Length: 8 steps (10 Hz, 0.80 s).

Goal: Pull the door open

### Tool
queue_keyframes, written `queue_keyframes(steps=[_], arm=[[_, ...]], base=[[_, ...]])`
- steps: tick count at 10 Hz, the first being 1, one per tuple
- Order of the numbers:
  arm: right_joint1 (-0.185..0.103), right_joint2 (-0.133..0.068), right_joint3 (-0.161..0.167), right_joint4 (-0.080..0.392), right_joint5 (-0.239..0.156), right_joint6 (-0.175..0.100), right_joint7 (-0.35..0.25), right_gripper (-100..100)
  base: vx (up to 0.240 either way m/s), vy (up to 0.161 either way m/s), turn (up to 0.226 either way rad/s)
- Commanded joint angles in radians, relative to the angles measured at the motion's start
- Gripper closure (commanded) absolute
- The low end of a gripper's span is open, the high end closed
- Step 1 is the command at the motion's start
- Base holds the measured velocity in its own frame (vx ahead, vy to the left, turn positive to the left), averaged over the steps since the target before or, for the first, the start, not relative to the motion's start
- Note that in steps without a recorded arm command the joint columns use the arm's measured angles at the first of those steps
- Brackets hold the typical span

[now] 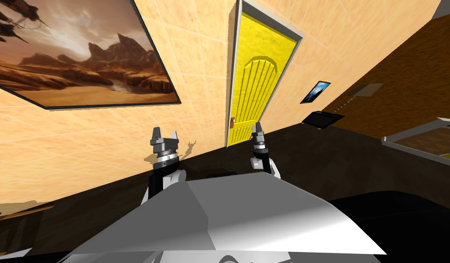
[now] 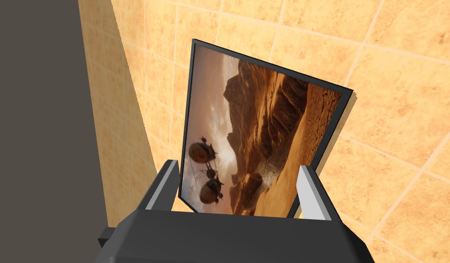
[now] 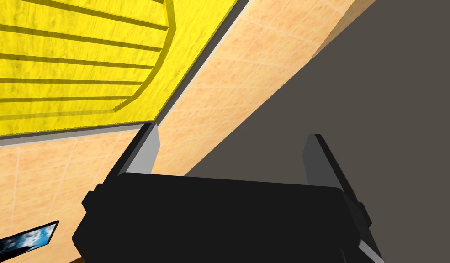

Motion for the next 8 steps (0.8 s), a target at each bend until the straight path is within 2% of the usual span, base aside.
queue_keyframes(steps=[1,3,4,8], arm=[[-0.024,-0.016,-0.001,0.050,0.017,-0.003,0.029,-100],[-0.058,-0.037,-0.004,0.113,0.039,-0.008,0.064,-100],[-0.058,-0.037,-0.004,0.127,0.039,-0.008,0.064,-100],[-0.131,-0.082,-0.009,0.267,0.086,-0.019,0.140,-100]], base=[[0.089,0.001,0.002],[0.093,0.005,0.002],[0.066,-0.004,0.001],[0.082,-0.001,0.002]])
